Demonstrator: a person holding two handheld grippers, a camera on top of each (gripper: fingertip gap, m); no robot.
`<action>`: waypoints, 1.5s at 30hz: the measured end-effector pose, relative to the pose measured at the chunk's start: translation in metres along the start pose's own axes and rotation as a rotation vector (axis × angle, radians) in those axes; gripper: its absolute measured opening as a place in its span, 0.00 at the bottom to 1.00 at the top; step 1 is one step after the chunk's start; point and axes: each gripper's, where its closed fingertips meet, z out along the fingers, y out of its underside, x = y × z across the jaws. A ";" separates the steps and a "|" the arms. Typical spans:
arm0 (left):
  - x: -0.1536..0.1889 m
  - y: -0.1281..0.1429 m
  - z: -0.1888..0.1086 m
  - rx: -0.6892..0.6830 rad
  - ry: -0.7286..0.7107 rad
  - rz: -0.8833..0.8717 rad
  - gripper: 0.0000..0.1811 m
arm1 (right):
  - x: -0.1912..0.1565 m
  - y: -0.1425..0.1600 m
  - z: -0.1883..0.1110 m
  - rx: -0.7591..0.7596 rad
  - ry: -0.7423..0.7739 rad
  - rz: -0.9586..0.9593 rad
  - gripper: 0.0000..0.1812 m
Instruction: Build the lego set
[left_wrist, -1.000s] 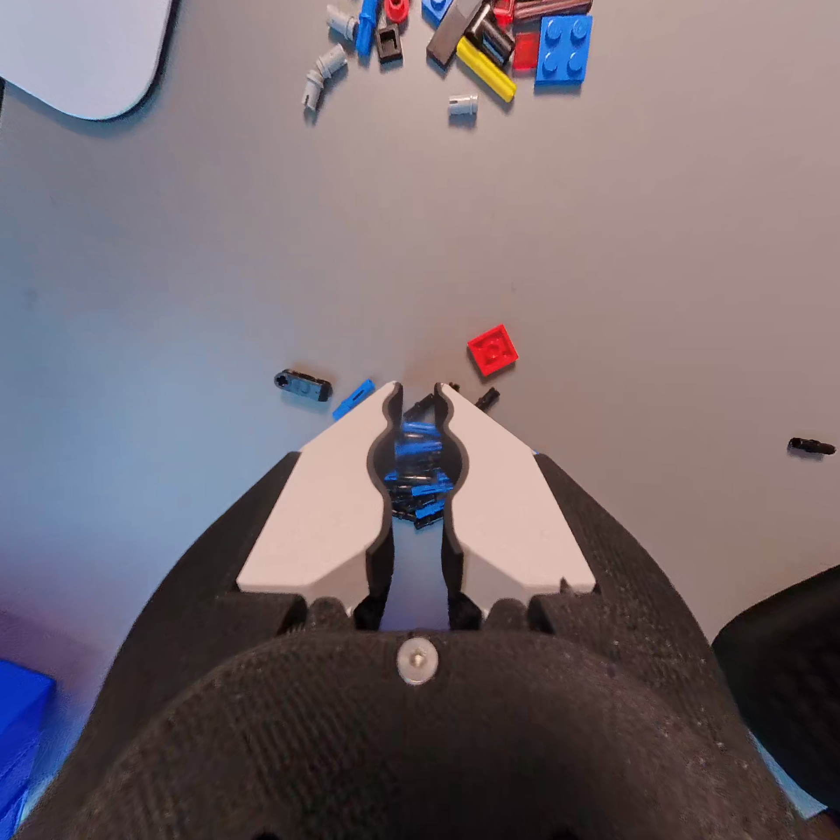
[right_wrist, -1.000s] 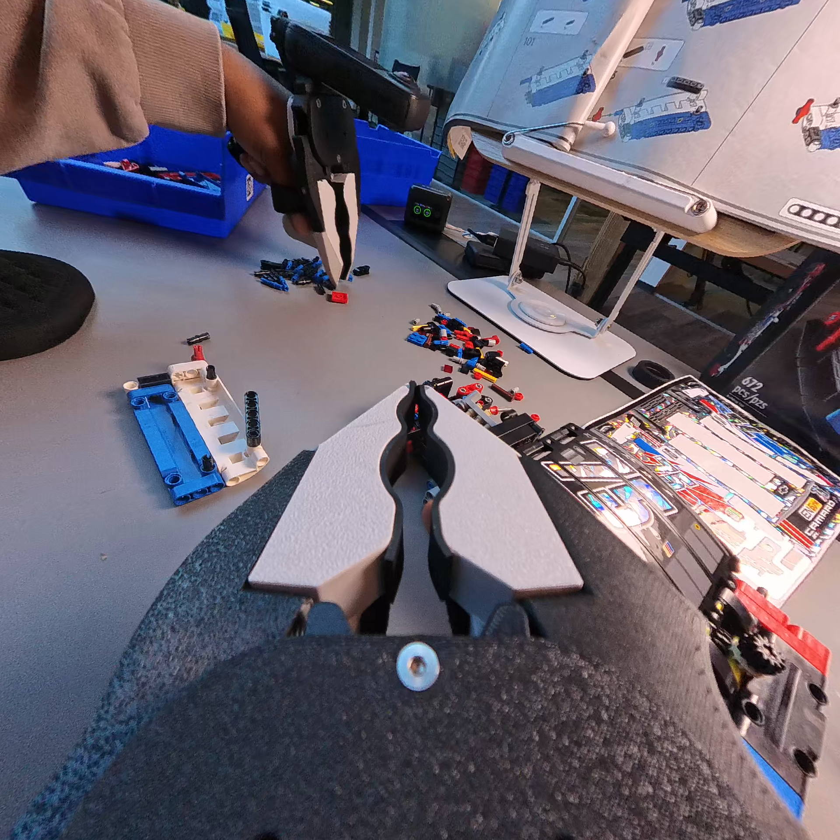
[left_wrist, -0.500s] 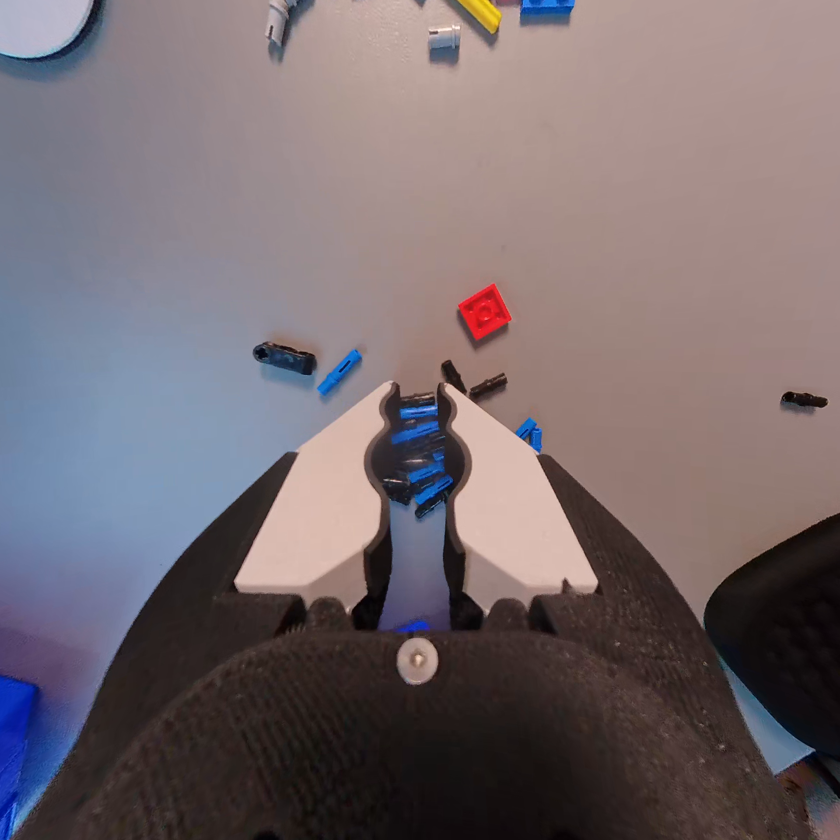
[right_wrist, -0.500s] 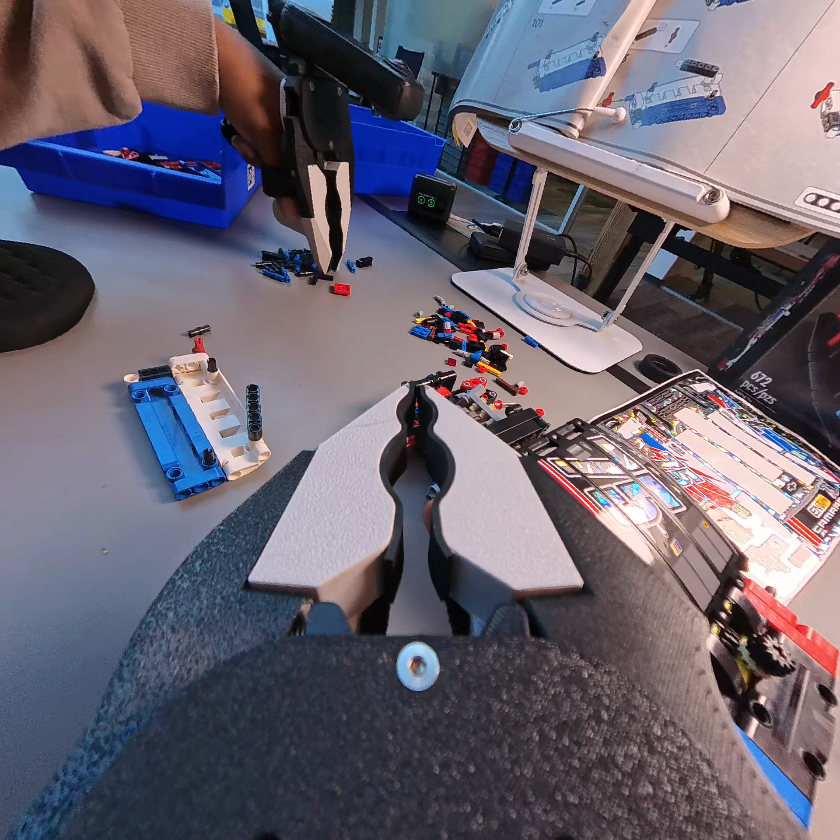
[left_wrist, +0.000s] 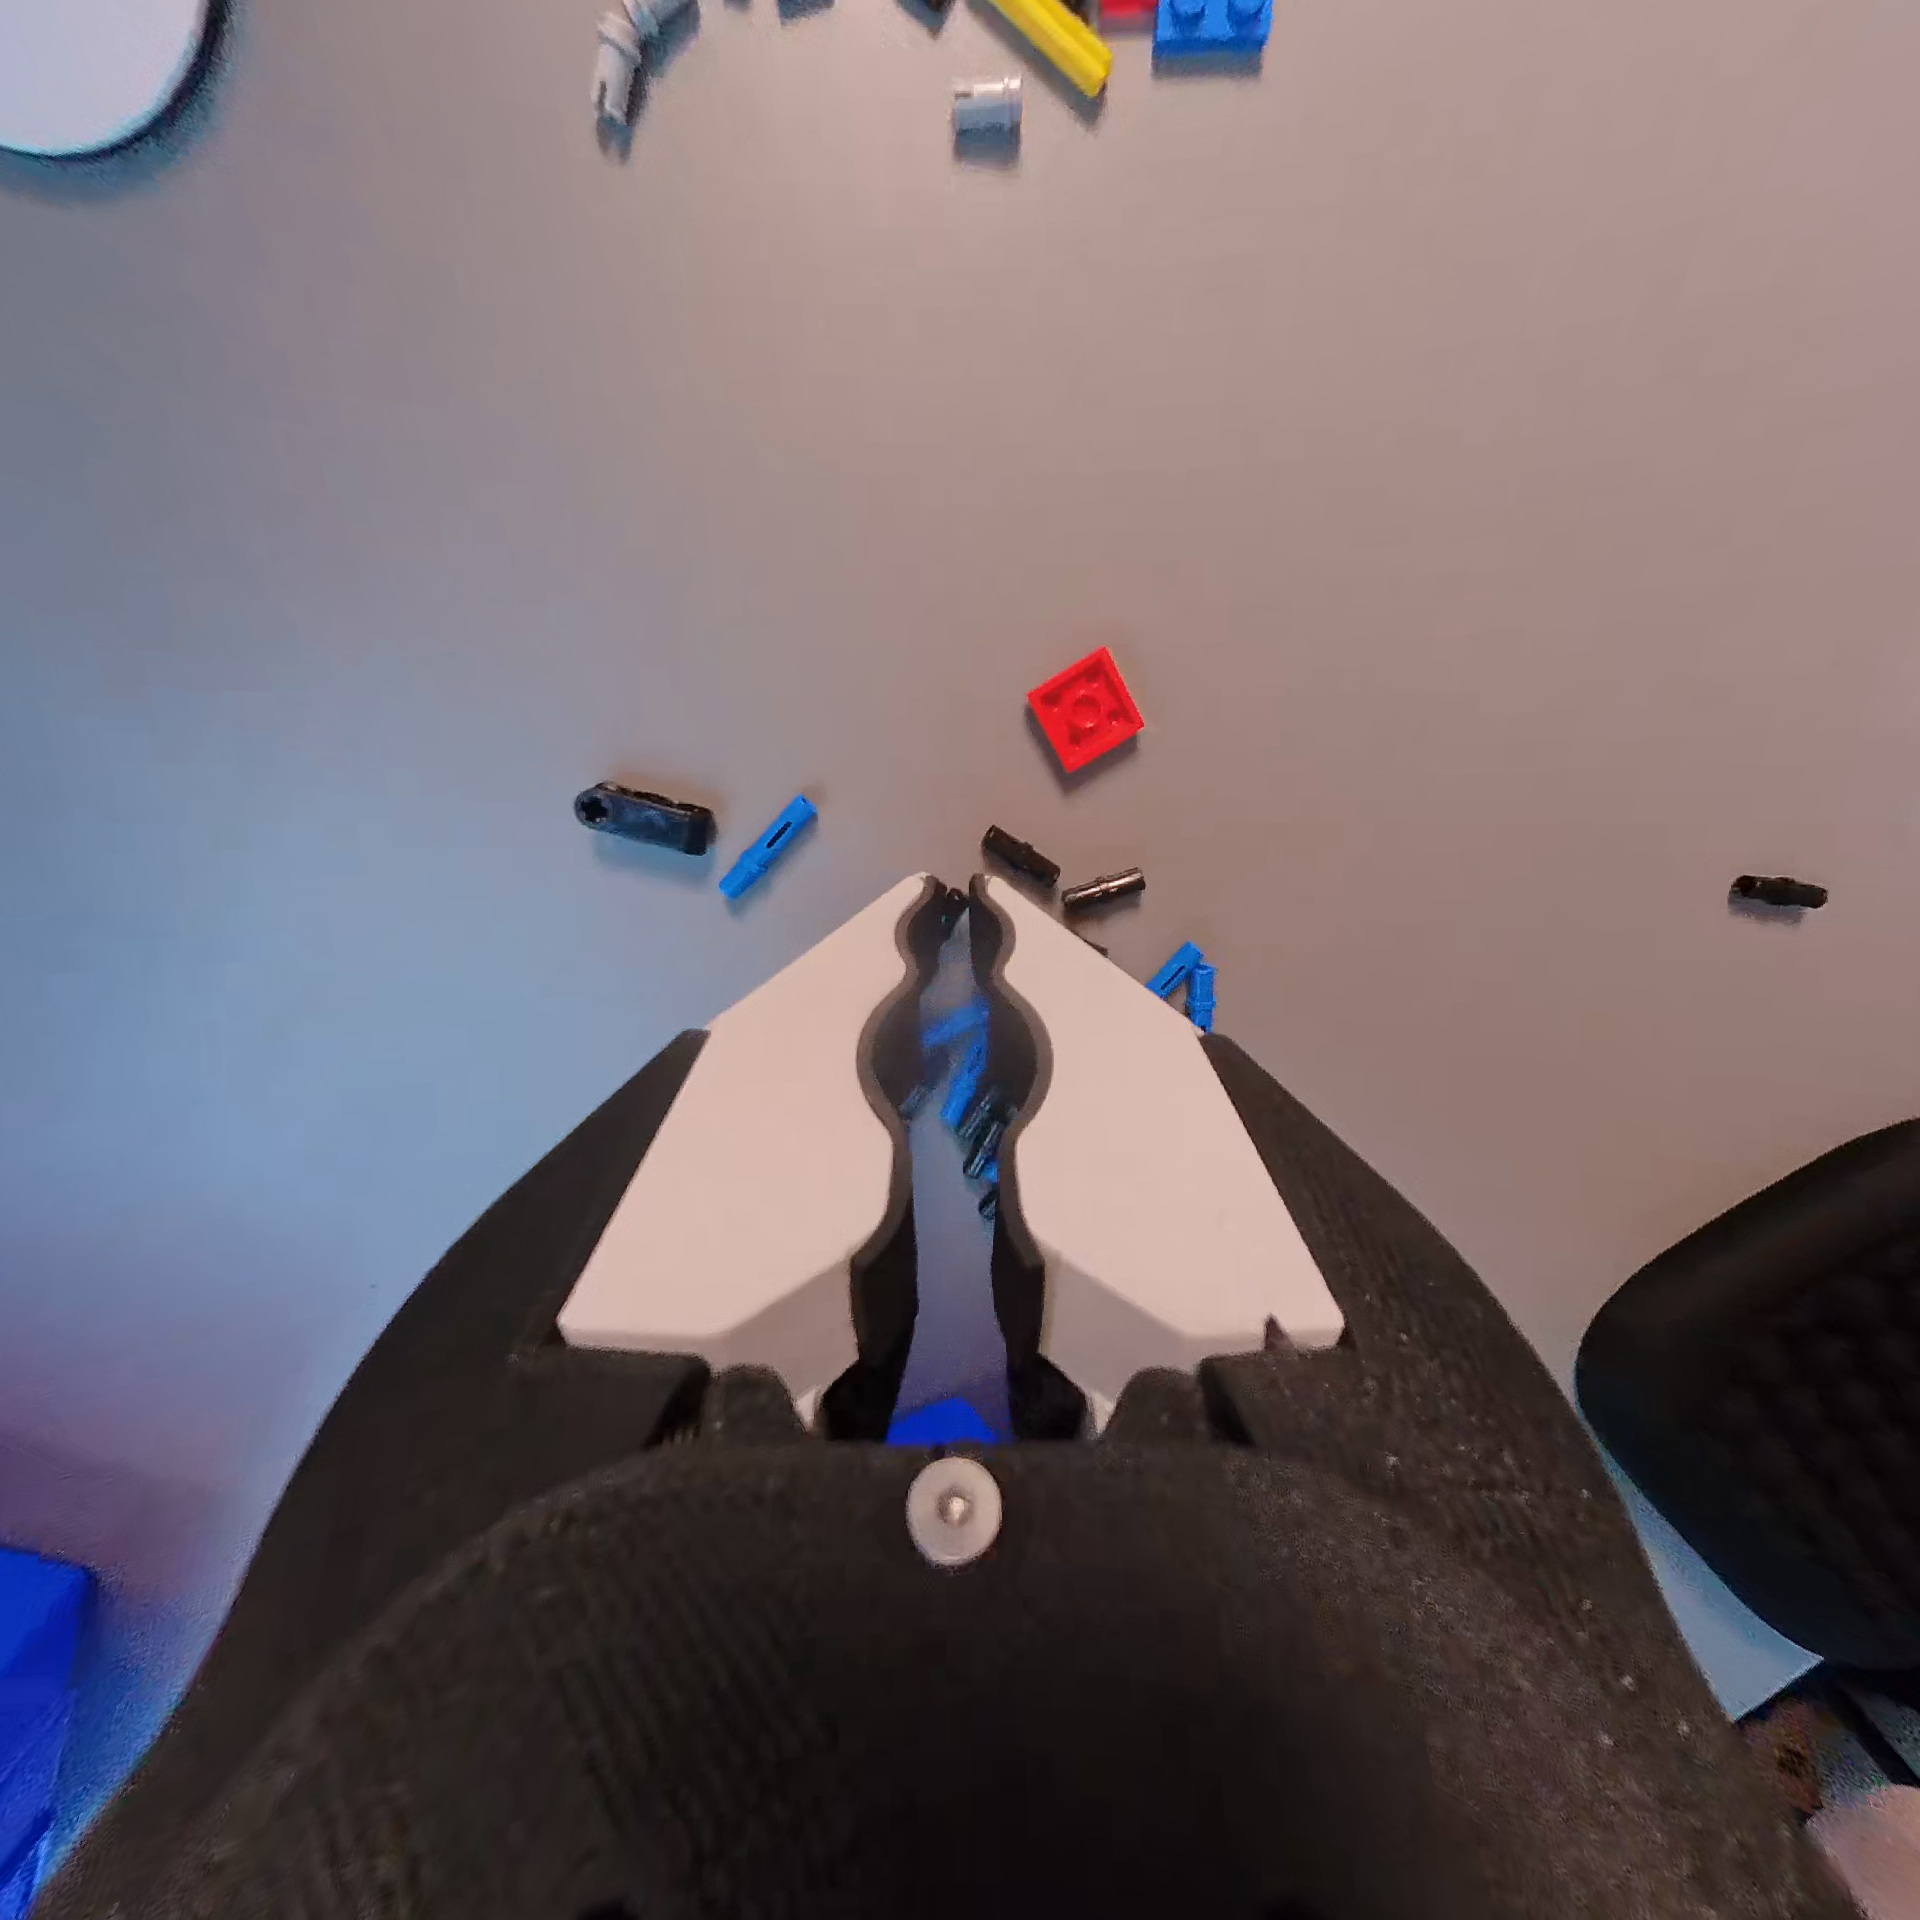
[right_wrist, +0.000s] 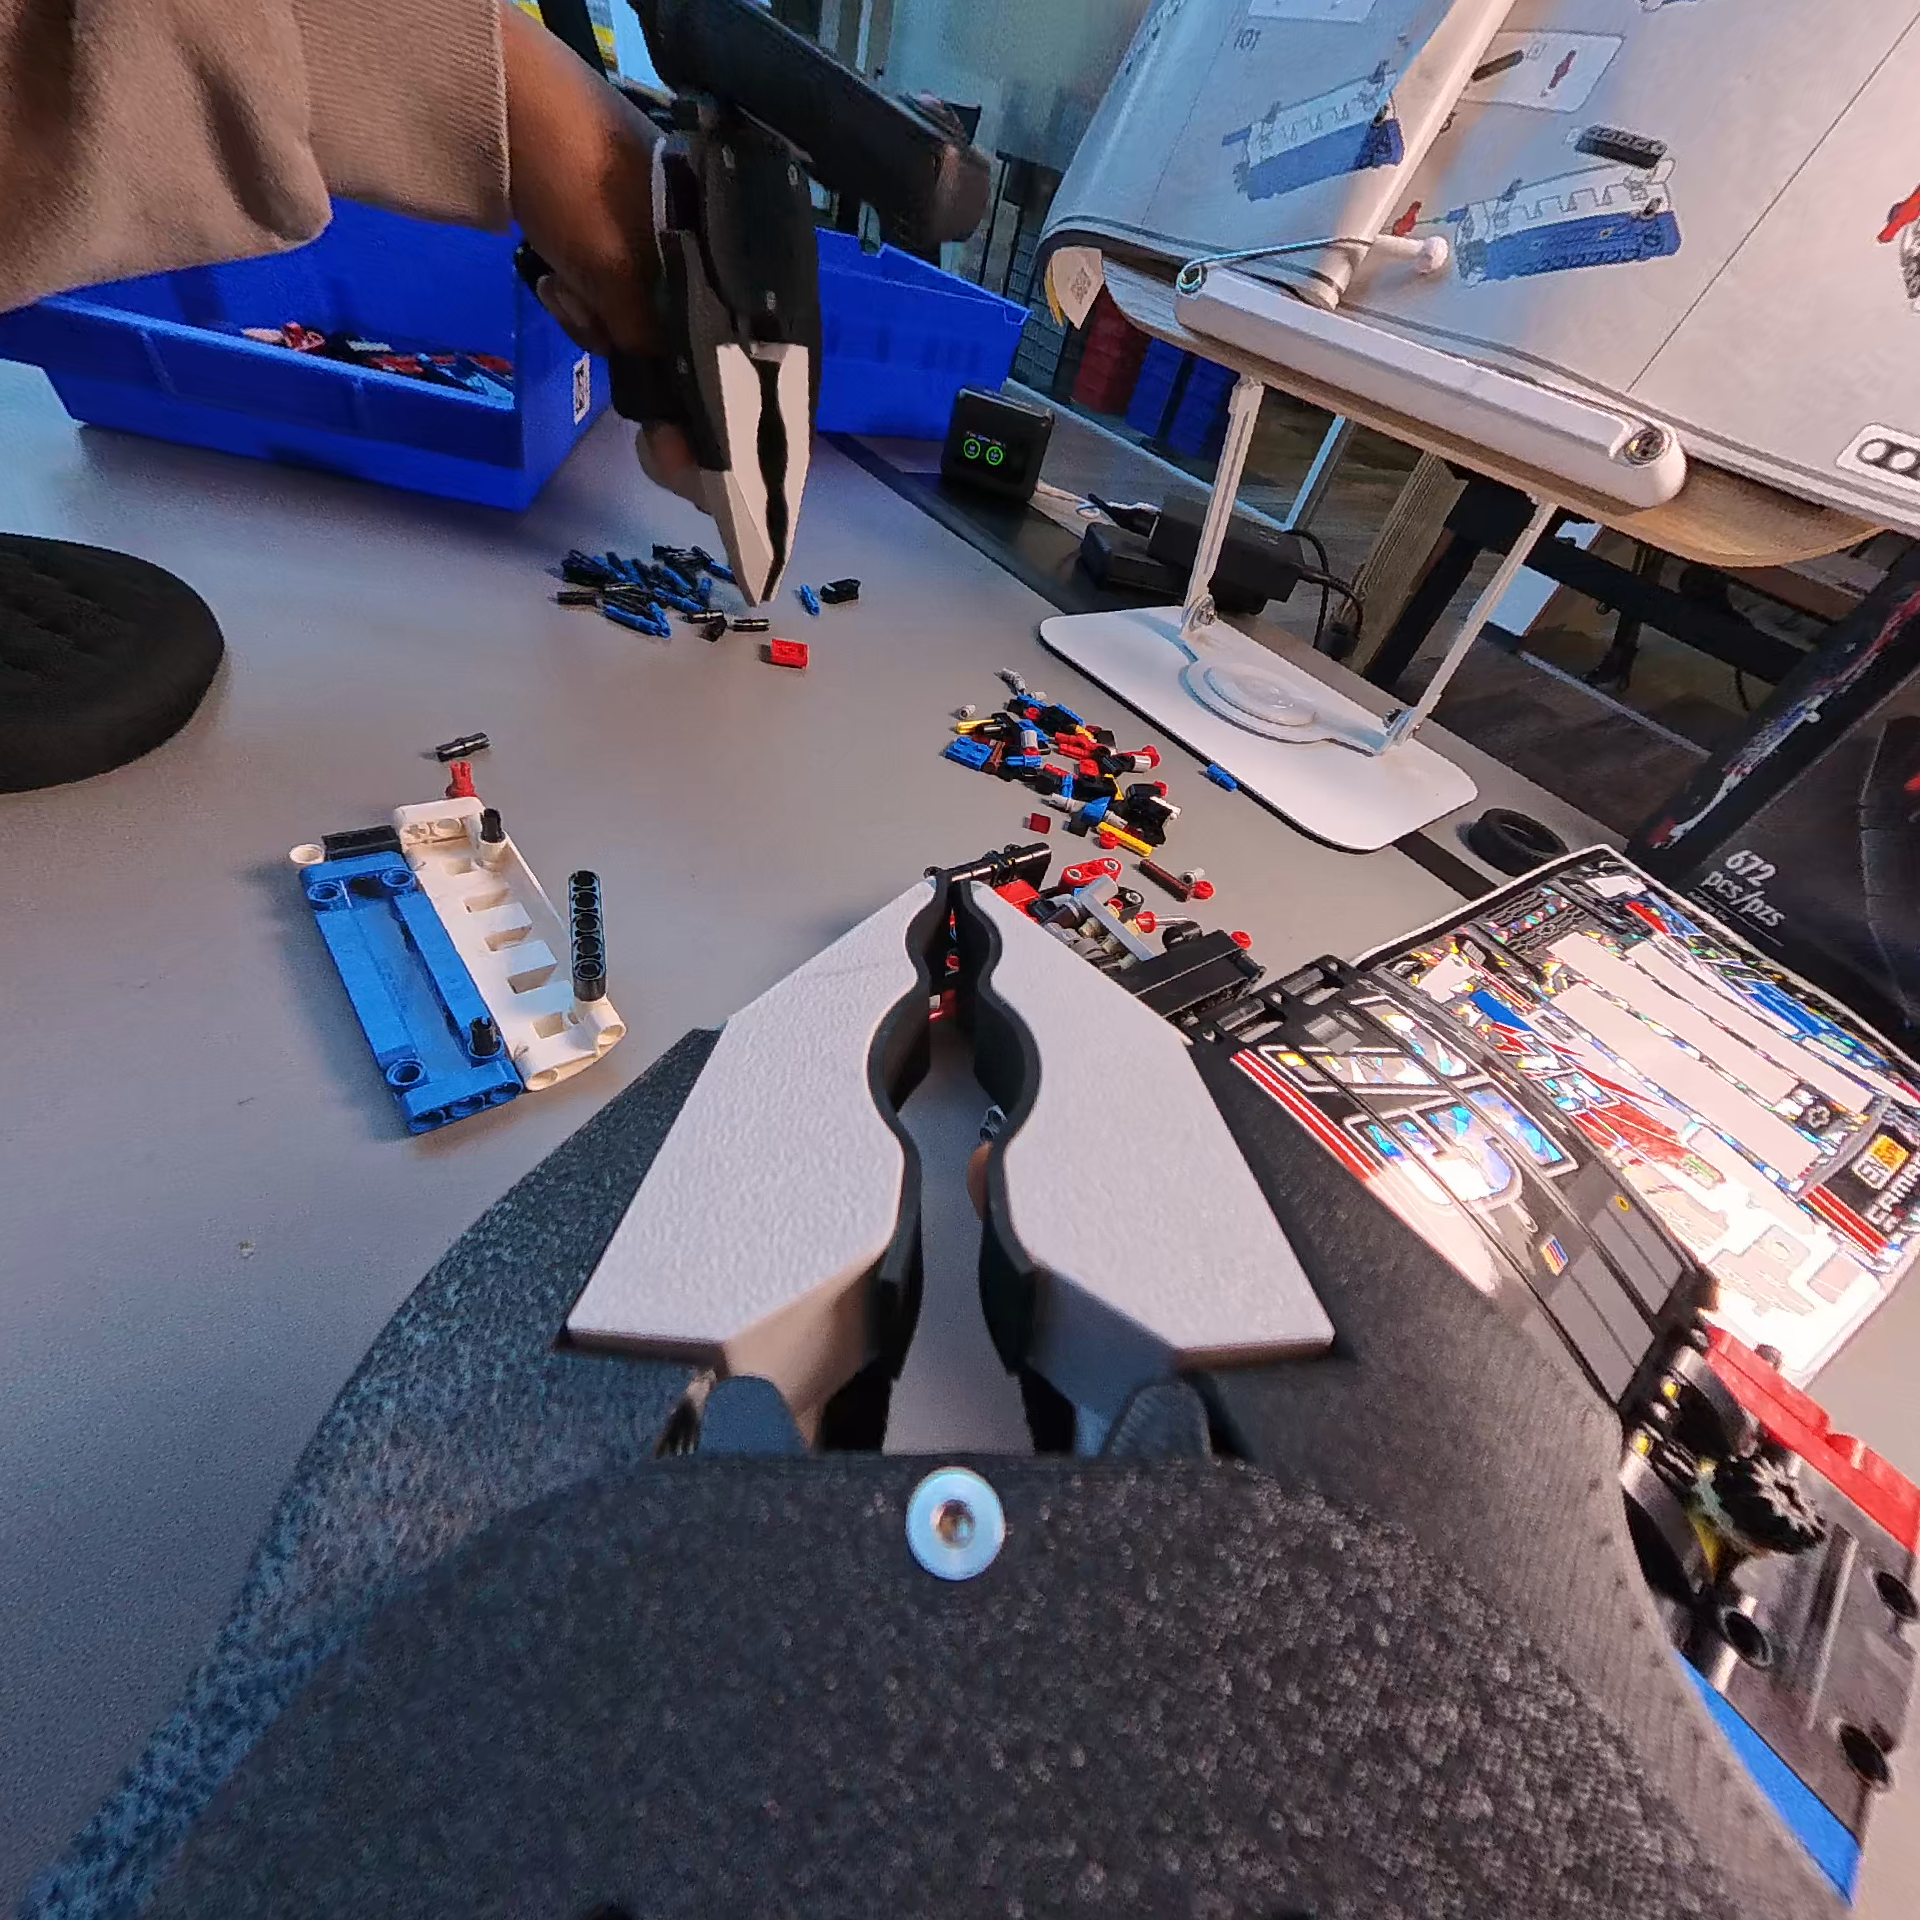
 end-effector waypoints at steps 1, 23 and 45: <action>0.003 -0.004 -0.003 0.024 0.013 -0.001 0.01 | 0.000 0.000 0.000 0.000 0.000 0.000 0.00; 0.167 -0.007 0.011 0.072 0.286 0.236 0.05 | 0.003 -0.001 -0.003 0.003 0.014 0.005 0.00; -0.020 0.033 -0.184 0.914 -0.471 -0.228 0.17 | 0.031 -0.036 -0.023 0.214 0.142 0.072 0.24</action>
